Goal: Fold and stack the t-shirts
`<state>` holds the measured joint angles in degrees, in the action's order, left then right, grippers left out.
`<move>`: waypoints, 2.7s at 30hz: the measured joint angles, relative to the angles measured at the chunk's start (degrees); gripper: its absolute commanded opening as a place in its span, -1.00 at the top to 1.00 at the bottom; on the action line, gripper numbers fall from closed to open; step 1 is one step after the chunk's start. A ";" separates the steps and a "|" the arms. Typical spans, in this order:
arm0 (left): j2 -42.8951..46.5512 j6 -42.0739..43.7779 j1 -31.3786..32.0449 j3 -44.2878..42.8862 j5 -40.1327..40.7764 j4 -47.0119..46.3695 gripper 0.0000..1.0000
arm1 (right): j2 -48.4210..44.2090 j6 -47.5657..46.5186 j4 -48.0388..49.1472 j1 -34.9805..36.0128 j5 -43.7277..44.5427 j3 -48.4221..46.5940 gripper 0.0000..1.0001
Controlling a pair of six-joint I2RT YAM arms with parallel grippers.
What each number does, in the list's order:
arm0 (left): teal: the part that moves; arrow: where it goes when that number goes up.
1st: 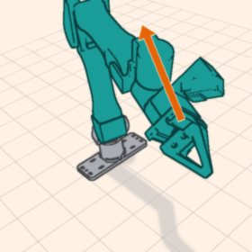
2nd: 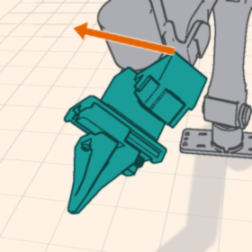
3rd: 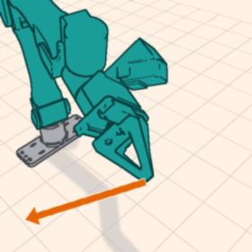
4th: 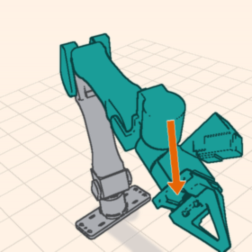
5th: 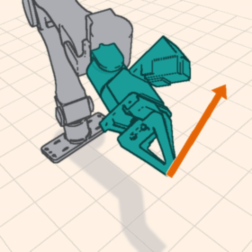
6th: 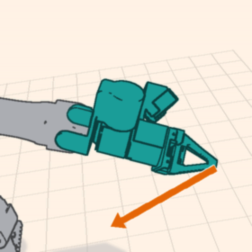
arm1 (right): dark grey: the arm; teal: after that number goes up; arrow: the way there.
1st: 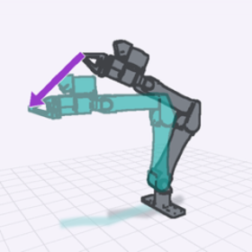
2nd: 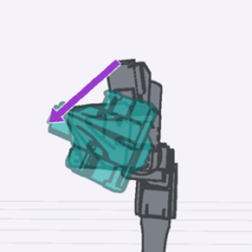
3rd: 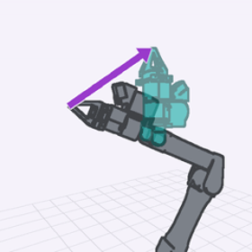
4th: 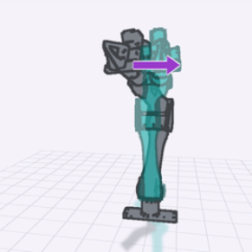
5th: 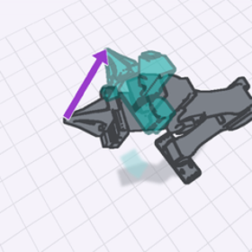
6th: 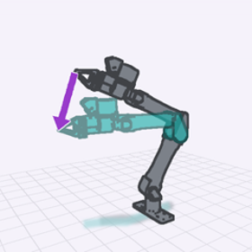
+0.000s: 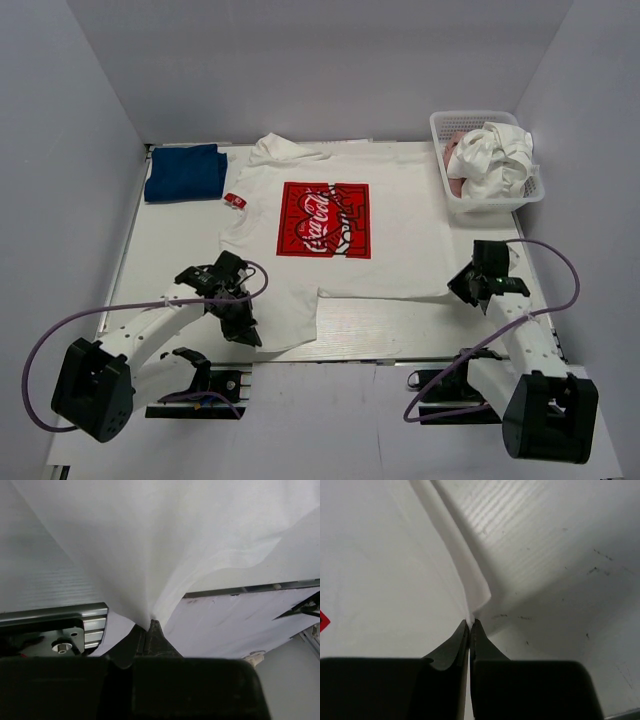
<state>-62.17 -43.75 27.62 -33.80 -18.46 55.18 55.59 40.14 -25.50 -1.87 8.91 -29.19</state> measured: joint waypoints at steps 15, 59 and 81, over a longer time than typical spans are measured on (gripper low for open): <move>-6.47 6.27 -0.33 -12.24 -3.08 -8.00 1.00 | 4.00 -7.63 -2.95 0.90 -5.05 -2.29 1.00; -51.34 25.09 -9.97 -58.42 31.32 -36.13 -0.99 | 38.01 -15.47 1.42 6.19 2.05 -40.79 0.14; -36.79 15.91 -12.85 -30.58 22.60 -40.74 -0.99 | 44.13 -16.81 4.37 17.09 -1.55 -36.94 -0.81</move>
<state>-98.96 -27.83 14.76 -64.38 4.14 14.44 99.72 23.33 -21.12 15.22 7.35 -66.13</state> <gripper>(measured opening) 0.994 0.902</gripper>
